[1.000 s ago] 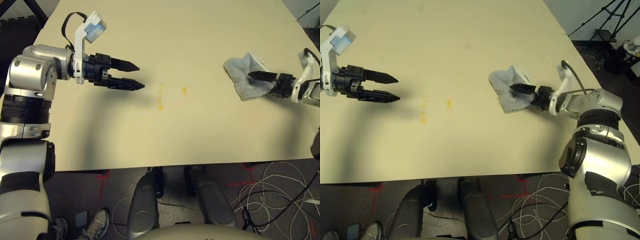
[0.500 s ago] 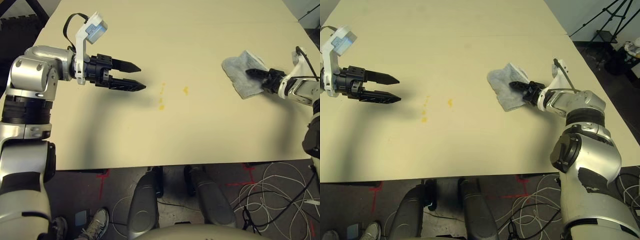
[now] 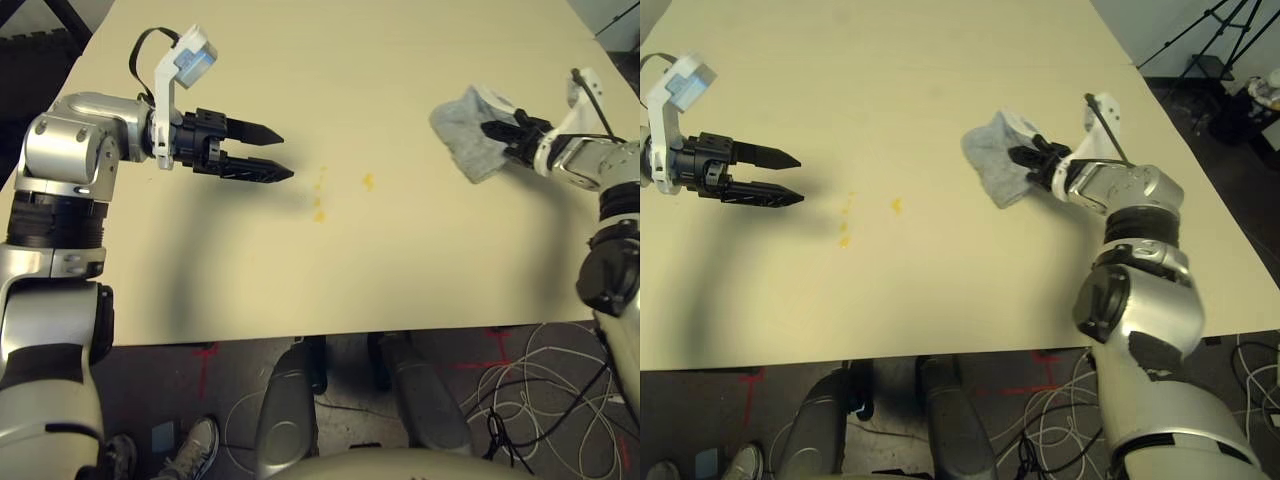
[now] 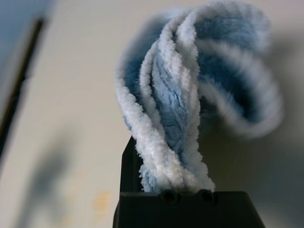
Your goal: Wipe the water off the table with a rag.
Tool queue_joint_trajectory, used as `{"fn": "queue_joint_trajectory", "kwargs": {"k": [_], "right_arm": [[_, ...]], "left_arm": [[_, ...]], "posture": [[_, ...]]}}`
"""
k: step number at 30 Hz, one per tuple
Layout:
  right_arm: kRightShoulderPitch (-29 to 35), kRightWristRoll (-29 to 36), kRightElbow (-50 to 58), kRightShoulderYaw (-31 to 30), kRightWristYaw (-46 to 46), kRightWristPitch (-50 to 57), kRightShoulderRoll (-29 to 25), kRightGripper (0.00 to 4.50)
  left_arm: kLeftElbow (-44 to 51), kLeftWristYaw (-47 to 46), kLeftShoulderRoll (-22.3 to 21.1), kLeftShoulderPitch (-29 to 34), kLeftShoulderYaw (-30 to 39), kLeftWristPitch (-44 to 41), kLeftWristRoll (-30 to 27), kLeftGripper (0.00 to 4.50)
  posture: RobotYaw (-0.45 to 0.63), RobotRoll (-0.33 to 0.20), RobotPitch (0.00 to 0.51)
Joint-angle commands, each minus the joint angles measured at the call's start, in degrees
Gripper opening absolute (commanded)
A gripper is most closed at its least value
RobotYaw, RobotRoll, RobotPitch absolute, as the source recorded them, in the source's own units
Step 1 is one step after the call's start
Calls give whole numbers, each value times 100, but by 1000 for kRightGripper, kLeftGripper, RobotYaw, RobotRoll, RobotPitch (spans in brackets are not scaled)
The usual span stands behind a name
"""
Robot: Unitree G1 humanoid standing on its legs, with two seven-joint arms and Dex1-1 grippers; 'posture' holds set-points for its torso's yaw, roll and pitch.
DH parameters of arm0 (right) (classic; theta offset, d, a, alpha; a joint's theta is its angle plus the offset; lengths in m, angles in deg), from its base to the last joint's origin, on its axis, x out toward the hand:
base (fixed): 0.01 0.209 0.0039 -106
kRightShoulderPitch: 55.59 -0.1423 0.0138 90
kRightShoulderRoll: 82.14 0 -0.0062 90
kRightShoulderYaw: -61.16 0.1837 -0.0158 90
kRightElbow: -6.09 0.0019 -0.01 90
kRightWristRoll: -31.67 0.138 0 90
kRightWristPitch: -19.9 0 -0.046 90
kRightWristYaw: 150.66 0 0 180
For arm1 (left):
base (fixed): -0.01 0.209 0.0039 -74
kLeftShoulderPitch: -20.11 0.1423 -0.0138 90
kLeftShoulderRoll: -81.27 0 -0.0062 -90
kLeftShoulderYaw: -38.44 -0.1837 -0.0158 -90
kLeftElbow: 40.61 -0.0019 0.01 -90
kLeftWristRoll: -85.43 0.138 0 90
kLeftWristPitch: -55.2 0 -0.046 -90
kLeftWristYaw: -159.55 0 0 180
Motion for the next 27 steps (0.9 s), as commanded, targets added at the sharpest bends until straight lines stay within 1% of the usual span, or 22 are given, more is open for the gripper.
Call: {"fn": "queue_joint_trajectory", "kwargs": {"k": [1,3,6,9,11,16,21,24,27], "right_arm": [[362,656,1657,519,922,1299,928,50],[459,773,2208,803,1318,1706,1410,50],[646,816,2998,1128,1765,2396,2304,50],[842,934,3312,1263,2193,2529,2949,50],[926,1062,3398,1282,2456,2529,3266,50],[866,1503,3357,1476,3085,2529,3915,50],[781,1896,3238,1576,3581,2529,4387,50],[756,2144,3155,1484,3788,2529,4534,50],[776,2356,3076,1387,3944,2525,4537,50]], "left_arm": [[35,45,-62,42,-25,37,6,4500],[45,38,-61,43,-20,29,2,4500],[74,39,-68,57,-11,6,-14,4500],[60,48,-76,85,-12,14,-11,4500],[52,43,-70,101,-11,14,-11,4500],[61,34,-75,161,-3,8,-20,4500],[119,6,-69,234,14,-21,-43,4500],[139,12,-87,261,16,-28,-52,4500],[156,4,-83,259,16,-43,-59,4500]], "posture": [[-79,0,290],[-77,0,292],[-75,0,300],[-74,0,309],[-72,0,311],[-68,0,316],[-58,0,320],[-53,0,321],[-49,0,322]]}}
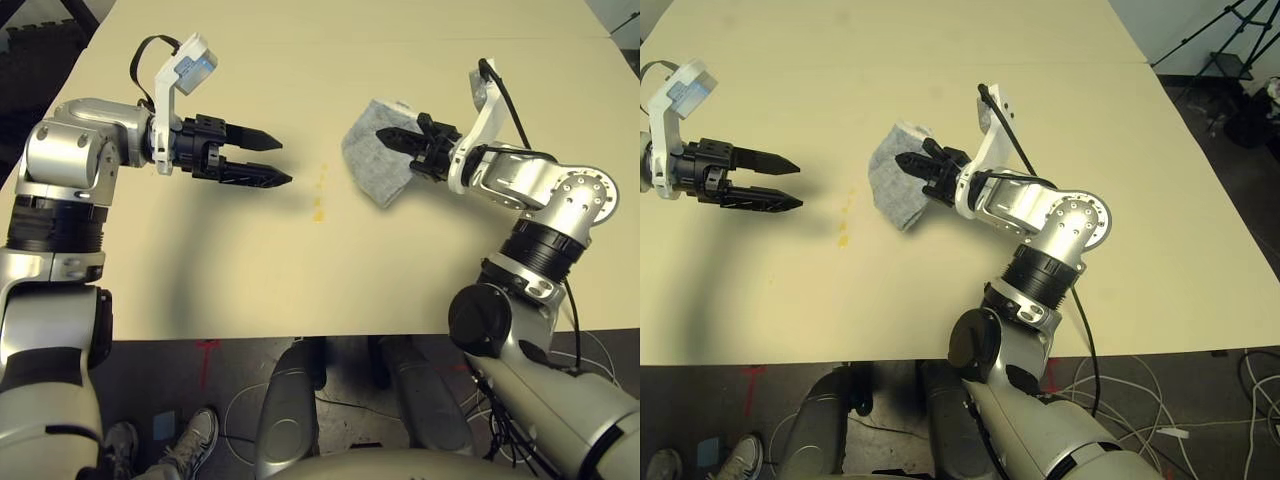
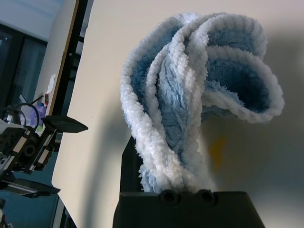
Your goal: Wipe the water off the table with a rag.
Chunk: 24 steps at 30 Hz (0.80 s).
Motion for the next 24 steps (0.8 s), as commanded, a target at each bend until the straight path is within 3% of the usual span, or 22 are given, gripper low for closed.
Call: {"fn": "queue_joint_trajectory", "kwargs": {"k": [1,11,18,24], "right_arm": [[127,320,-84,-70,218,180,1896,50],[150,852,-444,-289,603,-82,1272,50],[304,1480,-653,-644,1046,76,1639,50],[423,2166,-1085,-1501,1401,-328,1694,50]], "left_arm": [[118,0,-53,78,12,-41,-42,4500],[40,-24,21,86,-30,34,-15,4500],[-125,-3,118,-39,-81,134,50,4500],[-125,10,154,-36,-108,122,51,4500]], "posture": [[-49,0,321],[-68,0,312],[-79,0,313],[-77,0,317]]}}
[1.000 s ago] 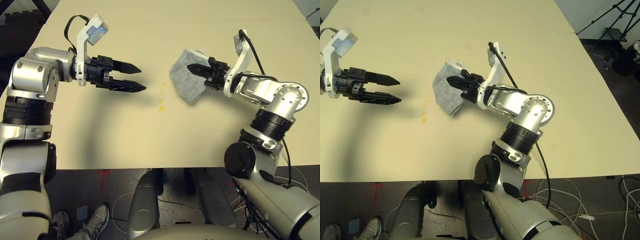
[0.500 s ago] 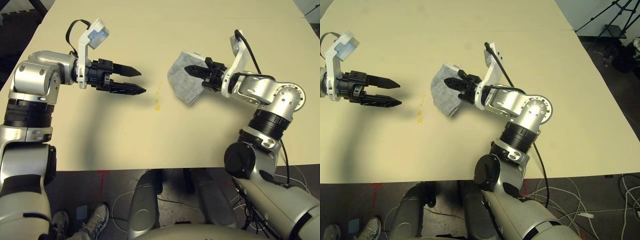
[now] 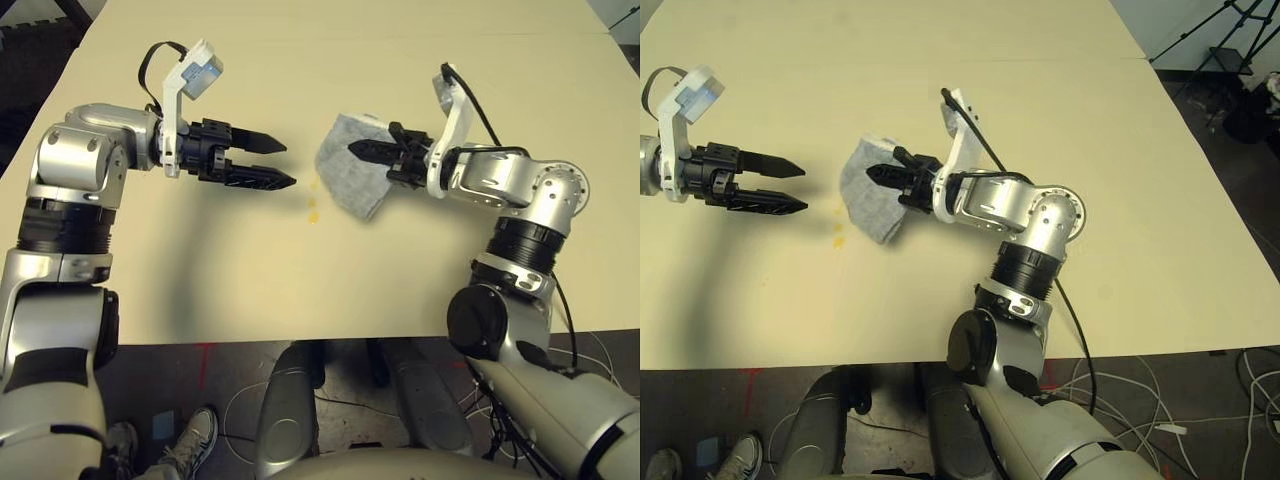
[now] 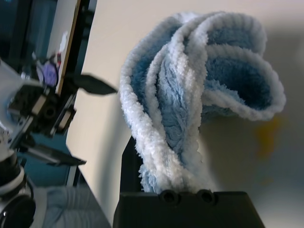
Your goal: Wipe the water off the table with a rag.
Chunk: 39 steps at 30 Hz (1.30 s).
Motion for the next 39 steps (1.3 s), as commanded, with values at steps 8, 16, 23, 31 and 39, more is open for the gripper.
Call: {"fn": "queue_joint_trajectory", "kwargs": {"k": [8,16,23,31,39], "right_arm": [[778,-562,-623,-2188,-876,-515,738,50],[710,-3124,-844,-4299,-2923,-2583,-1100,50],[116,-4233,-1888,-4056,-3461,-4032,-1440,50],[-347,-5094,-2611,-3743,-3502,-4629,-1795,50],[10,-5563,-2359,-3427,-3582,-4654,-2369,50]], "left_arm": [[-29,-11,57,22,-83,28,51,4500],[-242,-180,178,-100,-31,248,148,4500],[-322,-232,286,-164,-20,318,173,4500],[-373,-294,367,-228,3,362,184,4500],[-1195,-1397,769,-533,413,1212,462,4500]], "posture": [[-76,0,316],[-76,0,316],[-86,0,326],[-86,0,330],[-79,0,336]]}}
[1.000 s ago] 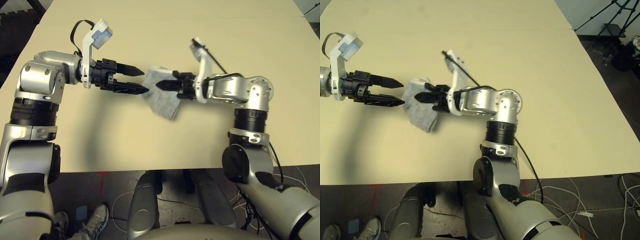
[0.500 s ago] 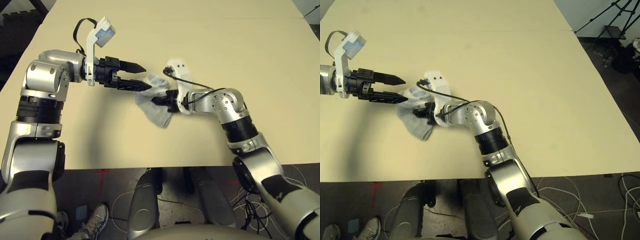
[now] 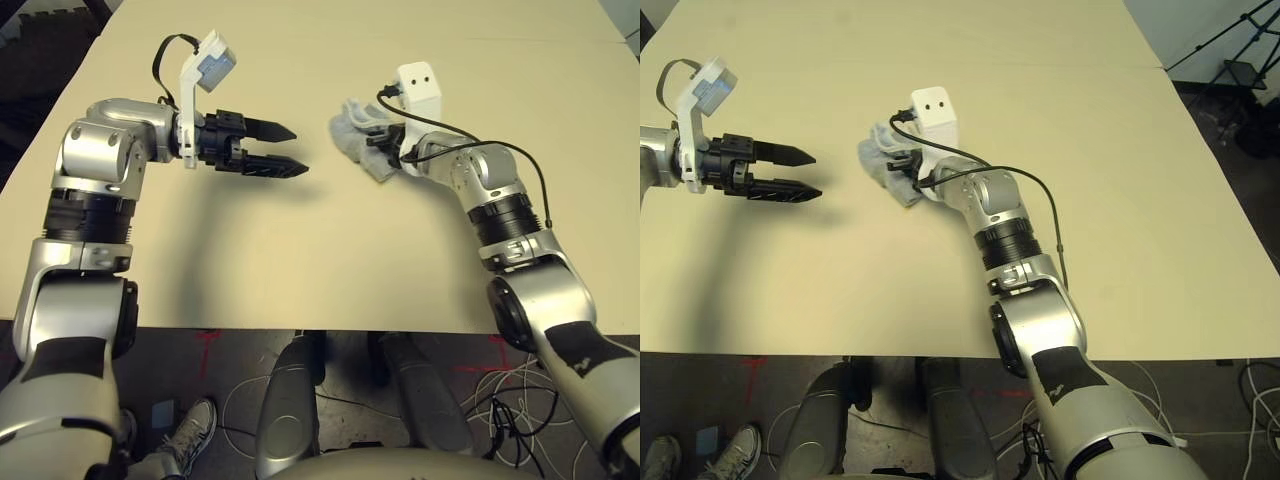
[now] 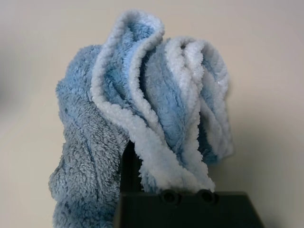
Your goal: Wipe the water off the table with a rag.
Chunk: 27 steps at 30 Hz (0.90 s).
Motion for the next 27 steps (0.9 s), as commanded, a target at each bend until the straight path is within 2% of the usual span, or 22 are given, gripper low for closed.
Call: {"fn": "queue_joint_trajectory", "kwargs": {"k": [1,6,11,14,20,23,25,27], "right_arm": [[486,-244,259,287,86,382,-303,50],[1065,169,1819,644,62,1618,-242,50],[1492,646,3024,902,57,2902,205,50],[1687,854,3661,1019,107,3617,569,50],[1808,1007,4425,1227,217,4645,1380,50],[1892,994,4717,1189,201,5013,1734,50],[1994,920,4766,1097,187,5059,1838,50],[2092,793,4661,934,147,4865,1707,50]], "left_arm": [[-417,-535,118,-96,273,430,182,4500],[-276,-487,129,65,321,369,86,4500],[-193,-341,107,77,272,256,59,4500],[77,118,-31,108,135,-133,-90,4500],[888,1172,-637,296,-321,-869,-309,4500],[1102,1440,-886,296,-475,-974,-305,4500],[1079,1476,-915,227,-495,-959,-275,4500],[1027,1470,-898,170,-483,-933,-251,4500]], "posture": [[-80,0,337],[-88,0,338],[-95,0,340],[-95,0,342],[-86,0,344],[-80,0,344],[-75,0,342],[-72,0,342]]}}
